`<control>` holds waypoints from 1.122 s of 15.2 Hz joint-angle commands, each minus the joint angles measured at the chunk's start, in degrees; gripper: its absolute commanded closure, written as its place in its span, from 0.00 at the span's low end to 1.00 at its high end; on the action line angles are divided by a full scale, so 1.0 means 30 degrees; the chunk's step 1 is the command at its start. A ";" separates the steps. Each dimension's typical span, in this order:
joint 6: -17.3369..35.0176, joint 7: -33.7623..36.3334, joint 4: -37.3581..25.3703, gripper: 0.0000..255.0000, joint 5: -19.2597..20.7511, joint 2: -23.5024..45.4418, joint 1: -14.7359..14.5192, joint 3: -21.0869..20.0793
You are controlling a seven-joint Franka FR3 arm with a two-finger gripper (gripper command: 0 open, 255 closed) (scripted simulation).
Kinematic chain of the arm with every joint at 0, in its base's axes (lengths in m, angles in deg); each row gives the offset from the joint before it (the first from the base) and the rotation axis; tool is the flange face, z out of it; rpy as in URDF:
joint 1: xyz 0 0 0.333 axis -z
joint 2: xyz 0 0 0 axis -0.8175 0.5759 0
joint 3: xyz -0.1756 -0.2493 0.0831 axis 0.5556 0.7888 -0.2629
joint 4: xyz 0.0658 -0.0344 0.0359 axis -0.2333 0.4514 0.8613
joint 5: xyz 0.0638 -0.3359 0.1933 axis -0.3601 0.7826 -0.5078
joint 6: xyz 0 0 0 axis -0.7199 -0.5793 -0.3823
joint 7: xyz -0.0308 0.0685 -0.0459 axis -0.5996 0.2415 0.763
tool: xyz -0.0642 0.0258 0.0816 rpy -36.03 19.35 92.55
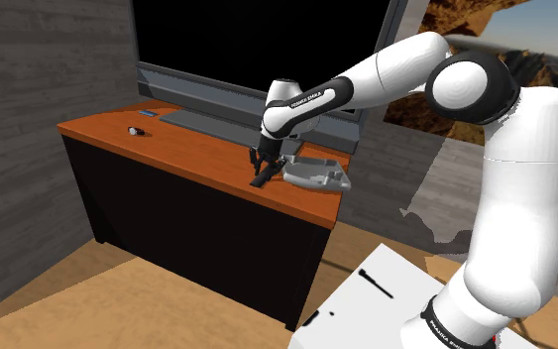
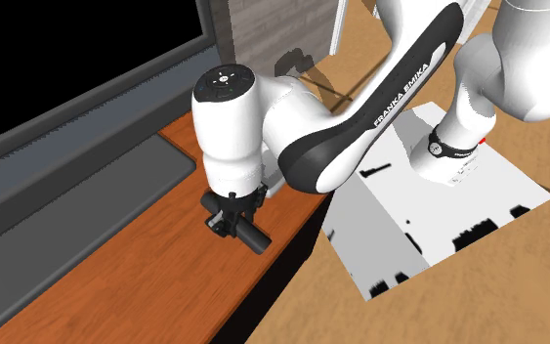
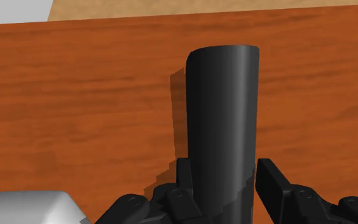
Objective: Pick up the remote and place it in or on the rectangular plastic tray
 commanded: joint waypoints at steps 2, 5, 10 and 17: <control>-0.0158 0.0005 -0.0024 1.00 -0.0024 -0.0112 0.0001 -0.0016; -0.0782 -0.0022 -0.0256 1.00 -0.0095 -0.0508 0.0029 -0.0053; -0.1848 -0.0060 -0.0727 1.00 -0.0202 -0.1108 0.0068 -0.0106; -0.3392 -0.0099 -0.1575 1.00 -0.0328 -0.1812 0.0106 -0.0161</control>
